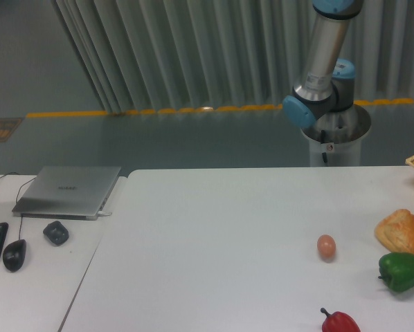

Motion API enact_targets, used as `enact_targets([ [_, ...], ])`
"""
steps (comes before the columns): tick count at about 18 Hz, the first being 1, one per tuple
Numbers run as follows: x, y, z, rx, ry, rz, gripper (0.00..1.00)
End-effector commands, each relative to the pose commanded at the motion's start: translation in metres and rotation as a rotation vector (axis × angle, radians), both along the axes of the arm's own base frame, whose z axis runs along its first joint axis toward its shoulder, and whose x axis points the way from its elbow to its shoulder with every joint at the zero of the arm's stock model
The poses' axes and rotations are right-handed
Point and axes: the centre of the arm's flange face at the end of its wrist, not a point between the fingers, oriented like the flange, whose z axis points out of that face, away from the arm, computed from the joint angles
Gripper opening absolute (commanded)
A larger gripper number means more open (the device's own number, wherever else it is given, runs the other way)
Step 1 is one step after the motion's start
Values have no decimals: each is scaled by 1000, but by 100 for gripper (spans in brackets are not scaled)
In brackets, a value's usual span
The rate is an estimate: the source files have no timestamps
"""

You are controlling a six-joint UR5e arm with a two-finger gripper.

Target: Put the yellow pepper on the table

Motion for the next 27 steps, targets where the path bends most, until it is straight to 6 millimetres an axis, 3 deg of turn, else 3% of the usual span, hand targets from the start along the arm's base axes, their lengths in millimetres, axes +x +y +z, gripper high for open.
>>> enact_targets([
  [3,-10,-26,-9,14,-7,80,100],
  [6,-17,-23,-23,105,-11,195,100],
  [9,-20,-19,-30,137,-9,214,100],
  [13,-29,-14,-55,162,-34,257,100],
  [18,-47,-12,-64,165,-15,249,100],
  [27,-50,-4,-74,165,-17,245,100],
])
